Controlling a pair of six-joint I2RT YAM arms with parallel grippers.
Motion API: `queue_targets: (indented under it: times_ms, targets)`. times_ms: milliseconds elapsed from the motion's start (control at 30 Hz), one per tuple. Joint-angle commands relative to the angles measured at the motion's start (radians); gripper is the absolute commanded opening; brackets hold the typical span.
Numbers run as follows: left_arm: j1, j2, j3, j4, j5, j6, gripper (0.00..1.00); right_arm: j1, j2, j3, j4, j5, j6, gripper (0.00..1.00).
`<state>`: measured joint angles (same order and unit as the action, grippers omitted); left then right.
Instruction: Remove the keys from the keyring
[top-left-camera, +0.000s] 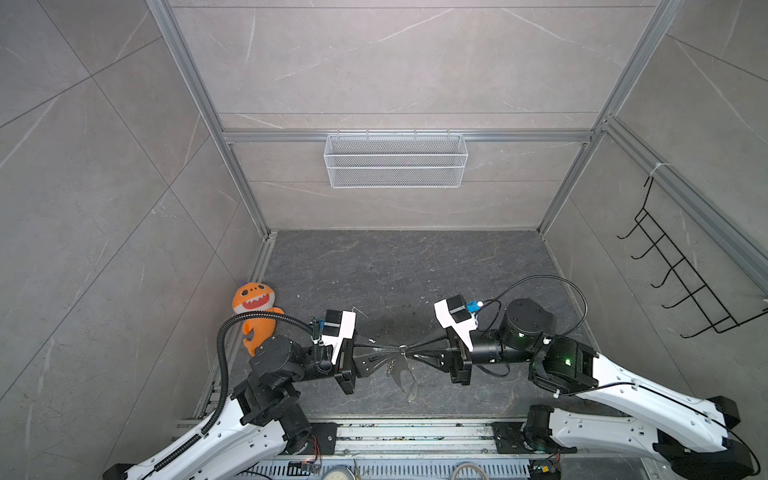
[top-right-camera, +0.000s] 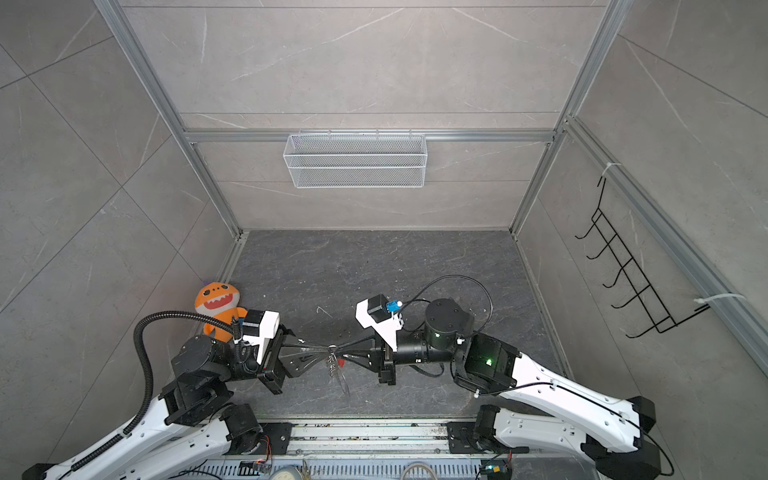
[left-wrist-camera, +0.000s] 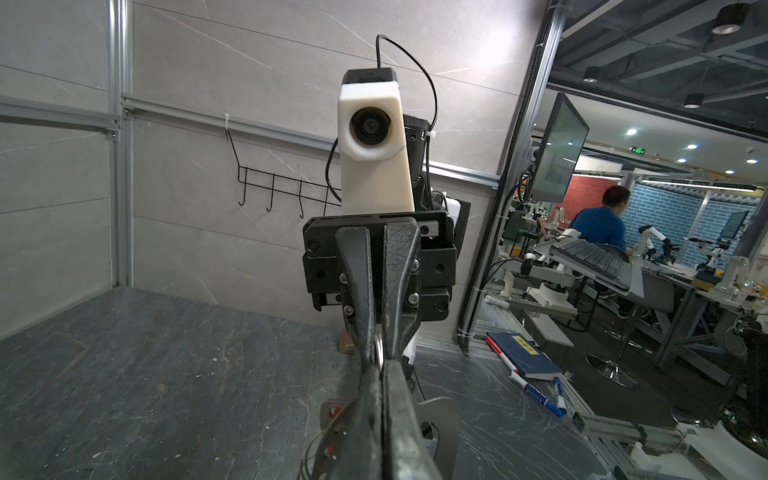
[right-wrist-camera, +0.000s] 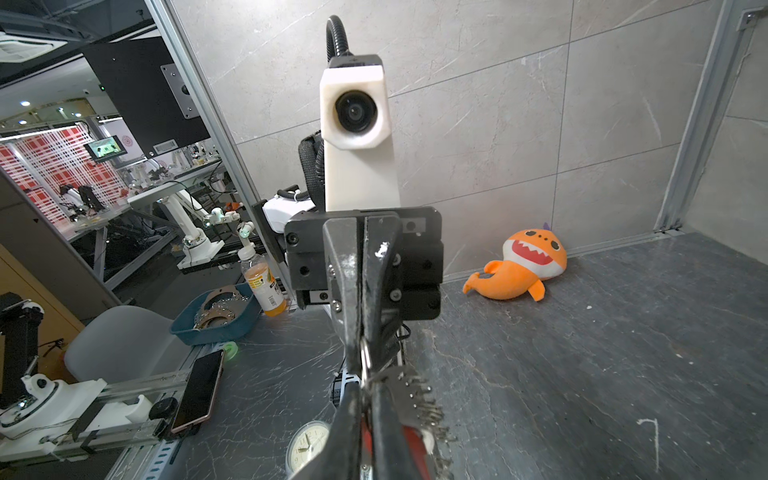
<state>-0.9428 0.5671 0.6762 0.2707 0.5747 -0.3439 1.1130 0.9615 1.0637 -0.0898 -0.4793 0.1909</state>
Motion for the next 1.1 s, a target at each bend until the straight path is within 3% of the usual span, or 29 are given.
queue_targets:
  times_ms: [0, 233, 367, 567, 700, 833, 967, 1067]
  targets:
    - [-0.004, 0.005, 0.011, 0.062, -0.006, 0.01, 0.0, 0.0, 0.002, 0.015, 0.012, 0.004, 0.001, 0.02]
    - [-0.004, 0.0, 0.024, 0.011, -0.017, 0.007, 0.01, -0.001, -0.008, 0.047, -0.062, 0.056, -0.004, 0.0]
    - [-0.004, -0.015, 0.038, -0.087, -0.047, 0.012, 0.35, -0.002, -0.009, 0.1, -0.21, 0.104, -0.036, 0.0]
    - [-0.004, -0.012, 0.065, -0.212, -0.098, 0.029, 0.48, -0.005, 0.023, 0.184, -0.435, 0.17, -0.095, 0.0]
    - [-0.004, 0.025, 0.101, -0.276, -0.111, 0.044, 0.48, -0.008, 0.074, 0.26, -0.571, 0.168, -0.123, 0.0]
    - [-0.004, 0.088, 0.161, -0.357, -0.087, 0.059, 0.41, -0.01, 0.123, 0.321, -0.685, 0.174, -0.143, 0.0]
    - [-0.004, 0.141, 0.224, -0.453, -0.064, 0.078, 0.32, -0.011, 0.142, 0.345, -0.726, 0.168, -0.149, 0.0]
    - [-0.004, 0.182, 0.275, -0.53, -0.043, 0.092, 0.32, -0.011, 0.15, 0.355, -0.737, 0.168, -0.15, 0.0]
